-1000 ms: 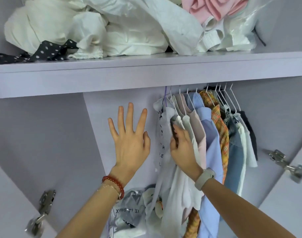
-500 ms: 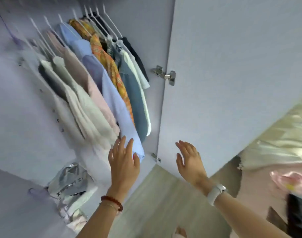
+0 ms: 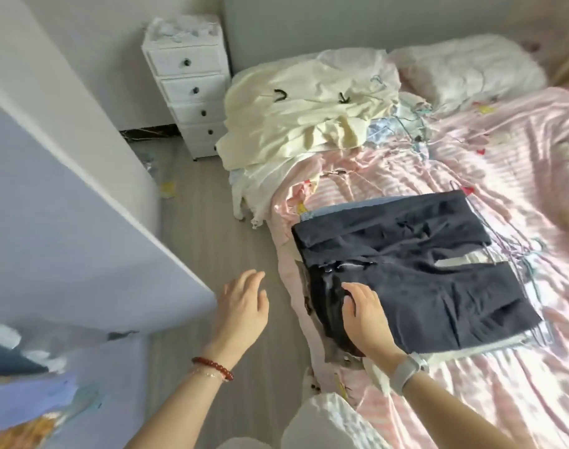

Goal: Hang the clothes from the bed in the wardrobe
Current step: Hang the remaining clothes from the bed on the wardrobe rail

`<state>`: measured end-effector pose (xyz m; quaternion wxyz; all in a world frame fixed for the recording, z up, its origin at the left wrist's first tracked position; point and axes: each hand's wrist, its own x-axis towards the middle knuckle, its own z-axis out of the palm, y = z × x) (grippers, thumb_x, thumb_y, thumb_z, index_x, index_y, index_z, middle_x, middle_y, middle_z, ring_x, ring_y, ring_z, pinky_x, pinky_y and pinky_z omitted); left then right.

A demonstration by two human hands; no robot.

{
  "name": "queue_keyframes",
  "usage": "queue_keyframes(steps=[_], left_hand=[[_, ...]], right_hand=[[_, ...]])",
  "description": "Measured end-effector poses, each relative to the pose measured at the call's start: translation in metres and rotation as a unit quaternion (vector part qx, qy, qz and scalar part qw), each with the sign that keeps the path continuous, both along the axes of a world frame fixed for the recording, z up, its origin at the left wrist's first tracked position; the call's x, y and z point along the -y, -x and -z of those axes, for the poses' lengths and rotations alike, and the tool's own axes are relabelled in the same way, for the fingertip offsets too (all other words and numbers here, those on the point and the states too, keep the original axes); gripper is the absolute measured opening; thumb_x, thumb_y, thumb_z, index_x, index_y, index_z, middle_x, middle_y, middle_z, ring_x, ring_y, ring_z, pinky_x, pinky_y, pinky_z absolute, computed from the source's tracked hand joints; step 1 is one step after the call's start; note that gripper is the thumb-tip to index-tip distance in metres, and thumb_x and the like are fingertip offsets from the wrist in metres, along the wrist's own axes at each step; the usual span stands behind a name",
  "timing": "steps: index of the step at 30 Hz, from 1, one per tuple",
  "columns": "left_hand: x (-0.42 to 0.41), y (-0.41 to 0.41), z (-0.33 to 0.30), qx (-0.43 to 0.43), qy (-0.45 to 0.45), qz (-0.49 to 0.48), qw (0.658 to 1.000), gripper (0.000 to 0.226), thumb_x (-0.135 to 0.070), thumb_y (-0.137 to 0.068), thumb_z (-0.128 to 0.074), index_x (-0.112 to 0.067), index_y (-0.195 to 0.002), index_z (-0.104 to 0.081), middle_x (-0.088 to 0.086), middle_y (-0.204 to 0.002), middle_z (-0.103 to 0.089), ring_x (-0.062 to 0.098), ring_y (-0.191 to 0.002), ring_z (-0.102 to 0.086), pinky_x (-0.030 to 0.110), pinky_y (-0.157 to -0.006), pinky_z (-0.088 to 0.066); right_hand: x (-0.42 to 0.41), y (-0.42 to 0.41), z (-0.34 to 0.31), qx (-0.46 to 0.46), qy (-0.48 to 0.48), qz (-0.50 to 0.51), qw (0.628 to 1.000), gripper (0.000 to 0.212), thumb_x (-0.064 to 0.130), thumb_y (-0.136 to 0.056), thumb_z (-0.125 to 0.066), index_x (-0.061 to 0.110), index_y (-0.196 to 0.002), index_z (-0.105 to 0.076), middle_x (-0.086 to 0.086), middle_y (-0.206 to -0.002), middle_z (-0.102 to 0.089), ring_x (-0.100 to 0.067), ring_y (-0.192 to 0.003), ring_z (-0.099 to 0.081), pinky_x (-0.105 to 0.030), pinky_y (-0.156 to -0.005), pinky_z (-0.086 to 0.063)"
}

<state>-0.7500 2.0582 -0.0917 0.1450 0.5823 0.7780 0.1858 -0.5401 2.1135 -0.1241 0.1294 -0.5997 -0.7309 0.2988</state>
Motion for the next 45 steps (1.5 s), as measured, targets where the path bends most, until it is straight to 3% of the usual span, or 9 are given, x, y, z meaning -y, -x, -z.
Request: queue_keyframes(steps=[5,17,27,32,35,37,40,43,45], left_hand=[[-0.101,-0.112,0.035,0.059,0.091,0.145,0.984,0.039,-0.017,-0.094,-0.045,-0.009,-0.132,-0.046,0.009,-0.139,-0.040,0.024,-0.129,-0.037,0.035,-0.106,-0.029],[-0.188,-0.275,0.115,-0.121,0.275,0.369,0.880,0.068,-0.051,-0.094,-0.034,-0.036,-0.145,0.009,0.001,-0.155,0.018,0.029,-0.141,0.018,0.059,-0.110,0.001],[-0.180,-0.293,0.147,-0.185,0.320,0.363,0.856,0.066,-0.052,-0.095,-0.031,-0.038,-0.144,0.011,0.001,-0.156,0.015,0.031,-0.141,0.016,0.062,-0.108,0.002],[-0.180,-0.293,0.147,-0.187,0.333,0.361,0.850,0.066,-0.049,-0.095,-0.033,-0.038,-0.144,0.009,0.000,-0.156,0.014,0.031,-0.141,0.015,0.062,-0.108,0.002],[-0.184,-0.295,0.138,-0.146,0.354,0.350,0.855,0.063,-0.043,-0.095,-0.036,-0.036,-0.146,0.001,0.000,-0.156,0.009,0.028,-0.142,0.014,0.060,-0.109,0.002],[-0.193,-0.298,0.125,-0.073,0.320,0.320,0.889,0.058,-0.036,-0.096,-0.038,-0.030,-0.147,-0.012,0.002,-0.157,-0.003,0.025,-0.143,0.009,0.056,-0.113,-0.001],[-0.221,-0.303,0.091,0.012,0.103,0.283,0.954,0.054,-0.024,-0.094,-0.047,-0.015,-0.143,-0.028,0.011,-0.153,-0.017,0.027,-0.142,-0.008,0.050,-0.114,-0.015],[-0.269,-0.299,0.048,0.021,-0.104,0.280,0.954,0.059,-0.019,-0.091,-0.052,-0.008,-0.143,-0.026,0.019,-0.150,-0.020,0.034,-0.140,-0.015,0.046,-0.113,-0.016],[-0.302,-0.294,0.021,-0.029,-0.138,0.300,0.943,0.066,-0.026,-0.092,-0.049,-0.011,-0.145,-0.013,0.020,-0.152,-0.015,0.036,-0.141,-0.009,0.048,-0.114,-0.010]], right_hand=[[-0.046,-0.115,0.014,0.003,0.030,0.150,0.988,0.035,0.008,-0.094,-0.040,0.006,-0.127,-0.049,-0.008,-0.131,-0.050,-0.025,-0.125,-0.040,-0.030,-0.103,-0.030],[-0.121,-0.292,0.074,0.152,0.115,0.343,0.920,0.057,0.021,-0.095,-0.039,0.005,-0.145,-0.017,-0.017,-0.153,-0.012,-0.032,-0.139,-0.016,-0.045,-0.112,-0.016],[-0.155,-0.363,0.116,0.008,0.258,0.490,0.833,0.033,0.026,-0.091,-0.035,0.003,-0.108,-0.053,-0.024,-0.119,-0.054,-0.041,-0.120,-0.040,-0.044,-0.106,-0.028],[-0.163,-0.359,0.108,0.002,0.128,0.545,0.828,0.033,0.039,-0.090,-0.037,0.011,-0.089,-0.054,-0.012,-0.097,-0.061,-0.035,-0.100,-0.053,-0.037,-0.087,-0.038],[-0.154,-0.342,0.096,-0.021,0.007,0.516,0.856,0.029,0.034,-0.095,-0.041,0.011,-0.077,-0.042,-0.010,-0.082,-0.052,-0.032,-0.083,-0.053,-0.030,-0.067,-0.026],[-0.144,-0.330,0.087,-0.005,-0.049,0.465,0.884,0.028,0.030,-0.095,-0.043,0.009,-0.077,-0.044,-0.014,-0.086,-0.052,-0.032,-0.080,-0.051,-0.028,-0.063,-0.020],[-0.132,-0.316,0.072,0.038,-0.111,0.402,0.908,0.026,0.028,-0.094,-0.047,0.006,-0.081,-0.053,-0.011,-0.080,-0.057,-0.033,-0.074,-0.055,-0.030,-0.060,-0.026],[-0.131,-0.311,0.052,0.026,-0.150,0.396,0.906,0.025,0.027,-0.092,-0.051,0.007,-0.079,-0.057,-0.010,-0.074,-0.060,-0.032,-0.069,-0.058,-0.030,-0.057,-0.031],[-0.134,-0.310,0.036,0.008,-0.173,0.395,0.902,0.031,0.034,-0.090,-0.048,0.008,-0.078,-0.058,-0.007,-0.078,-0.062,-0.031,-0.069,-0.061,-0.033,-0.057,-0.037]])
